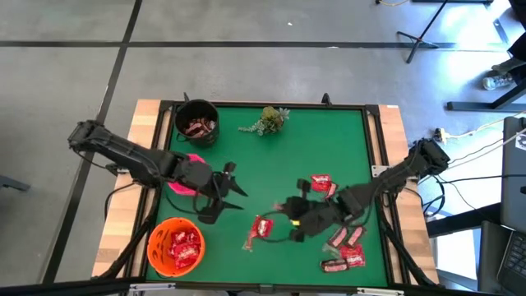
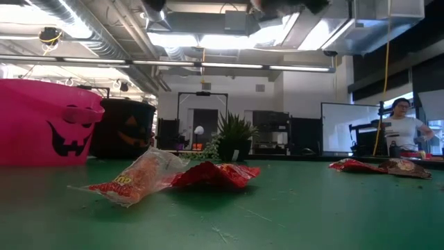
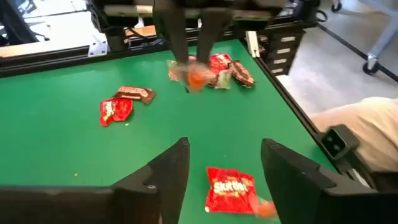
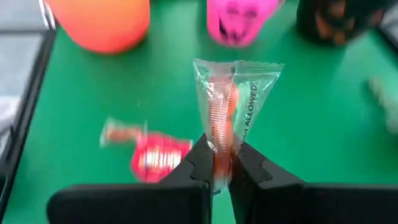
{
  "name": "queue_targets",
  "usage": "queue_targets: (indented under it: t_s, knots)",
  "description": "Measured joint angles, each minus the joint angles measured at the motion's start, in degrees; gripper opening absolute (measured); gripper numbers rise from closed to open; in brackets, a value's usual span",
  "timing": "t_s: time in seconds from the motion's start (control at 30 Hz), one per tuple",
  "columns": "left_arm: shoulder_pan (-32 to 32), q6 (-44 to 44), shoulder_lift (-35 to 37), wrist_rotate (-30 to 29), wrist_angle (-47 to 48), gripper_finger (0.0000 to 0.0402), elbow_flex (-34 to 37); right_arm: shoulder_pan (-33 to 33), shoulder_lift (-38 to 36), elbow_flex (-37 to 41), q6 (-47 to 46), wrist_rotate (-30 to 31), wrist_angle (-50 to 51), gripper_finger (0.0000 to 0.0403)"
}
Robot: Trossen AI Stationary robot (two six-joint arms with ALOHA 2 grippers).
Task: Sort candy
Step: Put the orange gummy into the pink bucket
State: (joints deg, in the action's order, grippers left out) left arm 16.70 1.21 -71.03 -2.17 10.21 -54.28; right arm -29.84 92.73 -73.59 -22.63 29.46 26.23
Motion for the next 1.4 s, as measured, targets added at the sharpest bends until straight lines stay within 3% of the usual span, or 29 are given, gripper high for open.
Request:
queue_targets:
  t_s: [0.17, 0.37, 0.6, 0.93, 1.1, 1.3, 1.4]
  knots:
    - [-1.2, 0.2, -4.2, -0.1, -6.3, 0.0230, 0.0, 2.9, 0.0, 0.0, 6.6, -0.6, -7.1, 0.0025]
    - [-1.4, 0.3, -6.6, -2.9, -14.0, 0.0262, 0.0, 4.9, 0.0, 0.0, 8.2, -1.6, -11.3, 0.0025]
    - [-1.5, 1.8, -6.8, -8.6, -15.0, 0.0263, 0.0, 5.3, 0.0, 0.0, 9.9, -1.5, -14.6, 0.0026]
    - [-1.3, 2.2, -6.8, -11.9, -17.8, 0.0256, 0.0, 7.2, 1.8, 0.1, 14.1, -3.2, -21.0, 0.0026]
    - [-1.4, 2.8, -6.8, -14.3, -17.7, 0.0211, 0.0, 7.5, 2.1, 0.1, 14.0, -3.3, -20.4, 0.0026]
    - [-1.1, 2.3, -6.7, -13.4, -16.0, 0.0092, -0.2, 7.4, 2.2, 0.1, 14.6, -1.2, -21.8, 0.0028]
    - [-0.7, 2.0, -6.7, -12.9, -15.1, 0.0029, -0.2, 7.4, 2.2, 0.1, 14.9, -1.7, -20.9, 0.0049]
